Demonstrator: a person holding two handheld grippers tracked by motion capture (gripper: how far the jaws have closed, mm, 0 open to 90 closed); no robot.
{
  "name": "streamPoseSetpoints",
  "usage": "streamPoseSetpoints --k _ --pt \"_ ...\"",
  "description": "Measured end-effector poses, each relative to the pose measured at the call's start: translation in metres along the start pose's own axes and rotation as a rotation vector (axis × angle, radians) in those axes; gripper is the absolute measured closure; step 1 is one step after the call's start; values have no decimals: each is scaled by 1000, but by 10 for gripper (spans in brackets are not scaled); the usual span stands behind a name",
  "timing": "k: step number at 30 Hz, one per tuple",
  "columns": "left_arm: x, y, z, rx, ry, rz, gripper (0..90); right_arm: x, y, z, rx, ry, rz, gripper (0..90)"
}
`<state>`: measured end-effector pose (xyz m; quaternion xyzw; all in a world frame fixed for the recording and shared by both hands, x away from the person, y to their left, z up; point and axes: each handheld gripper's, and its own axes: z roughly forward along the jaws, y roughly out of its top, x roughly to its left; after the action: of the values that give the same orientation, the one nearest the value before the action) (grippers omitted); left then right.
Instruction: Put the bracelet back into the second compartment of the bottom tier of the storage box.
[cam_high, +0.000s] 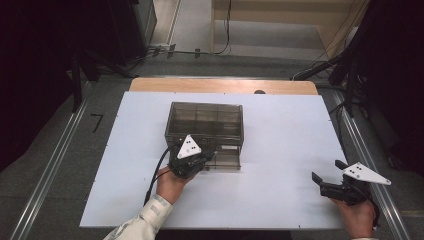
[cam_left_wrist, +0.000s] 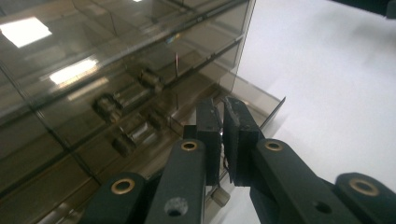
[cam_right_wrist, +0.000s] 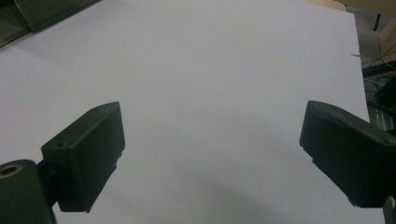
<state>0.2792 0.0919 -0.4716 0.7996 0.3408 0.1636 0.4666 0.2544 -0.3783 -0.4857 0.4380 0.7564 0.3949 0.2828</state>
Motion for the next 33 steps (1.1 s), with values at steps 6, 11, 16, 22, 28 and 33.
streamPoseSetpoints --k 6,11,16,22,28,33 --pt "1 -3 1 31 6 13 861 0 0 0 2 0 1 52" --pt "3 -5 3 52 9 13 860 0 0 0 3 0 0 53" --pt "5 -10 3 62 18 4 859 0 0 0 2 1 -1 53" --pt "8 -11 2 68 23 -6 854 0 0 1 6 -2 0 52" --pt "12 -12 3 77 43 -39 761 1 0 1 7 -2 -1 53" --pt "13 -12 2 83 48 -74 482 0 0 0 4 0 1 53"
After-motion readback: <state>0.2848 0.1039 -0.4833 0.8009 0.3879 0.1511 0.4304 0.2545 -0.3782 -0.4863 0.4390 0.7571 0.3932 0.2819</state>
